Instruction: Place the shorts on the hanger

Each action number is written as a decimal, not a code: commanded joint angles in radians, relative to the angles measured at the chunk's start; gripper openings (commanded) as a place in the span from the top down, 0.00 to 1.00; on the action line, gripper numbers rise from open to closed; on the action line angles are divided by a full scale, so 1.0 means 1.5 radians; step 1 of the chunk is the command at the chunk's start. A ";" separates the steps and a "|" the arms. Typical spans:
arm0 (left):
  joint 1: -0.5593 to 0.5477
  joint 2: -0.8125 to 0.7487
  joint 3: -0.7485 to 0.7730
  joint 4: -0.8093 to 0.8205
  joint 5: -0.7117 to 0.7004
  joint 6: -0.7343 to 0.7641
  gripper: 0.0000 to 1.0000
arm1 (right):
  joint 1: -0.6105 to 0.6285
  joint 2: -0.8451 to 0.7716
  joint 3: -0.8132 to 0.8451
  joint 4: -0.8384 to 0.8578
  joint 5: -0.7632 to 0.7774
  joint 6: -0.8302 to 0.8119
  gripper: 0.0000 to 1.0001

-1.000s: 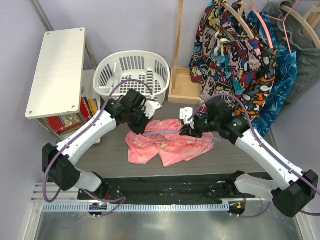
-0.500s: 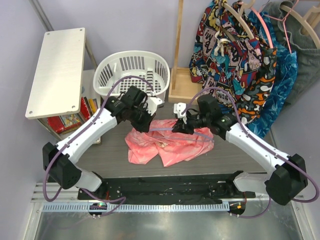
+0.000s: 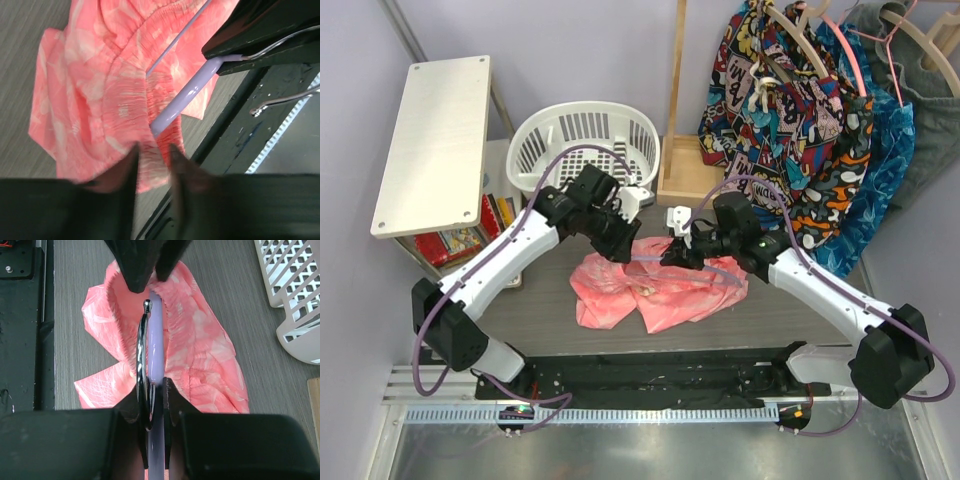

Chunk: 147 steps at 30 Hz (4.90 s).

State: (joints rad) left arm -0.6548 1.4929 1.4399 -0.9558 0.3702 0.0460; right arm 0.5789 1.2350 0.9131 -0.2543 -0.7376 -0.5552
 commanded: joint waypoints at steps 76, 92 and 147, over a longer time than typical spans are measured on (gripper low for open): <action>0.194 0.018 -0.177 0.253 0.262 0.007 1.00 | -0.098 -0.041 -0.377 0.383 0.116 -0.267 0.27; 0.197 0.038 -0.169 0.251 0.273 0.015 1.00 | -0.099 0.065 -0.353 0.501 0.166 -0.241 0.45; 0.291 -0.325 -0.288 0.037 0.153 0.442 1.00 | -0.375 0.110 0.047 -0.137 0.126 0.105 0.99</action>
State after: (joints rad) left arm -0.2405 1.0065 0.9394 -0.8021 0.7128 0.5922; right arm 0.0658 1.4250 0.9272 -0.4404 -0.6762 -0.3817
